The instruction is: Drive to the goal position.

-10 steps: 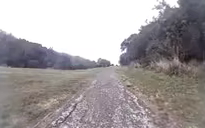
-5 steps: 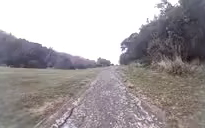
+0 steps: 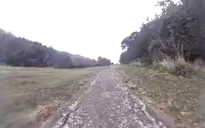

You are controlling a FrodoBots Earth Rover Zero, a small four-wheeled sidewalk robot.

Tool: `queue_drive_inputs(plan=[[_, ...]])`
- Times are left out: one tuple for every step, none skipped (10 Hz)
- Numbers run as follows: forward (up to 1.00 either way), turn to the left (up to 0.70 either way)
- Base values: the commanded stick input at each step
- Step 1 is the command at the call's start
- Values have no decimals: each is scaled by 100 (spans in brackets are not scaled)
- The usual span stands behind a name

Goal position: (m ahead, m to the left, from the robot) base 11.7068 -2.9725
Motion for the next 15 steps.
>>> queue_drive_inputs(plan=[[45, 0], [45, 0], [45, 0], [45, 0], [45, 0], [45, 0], [45, 0], [45, 0], [45, 0], [45, 0], [45, -2], [45, -7], [45, -27], [45, -27], [45, -27]])
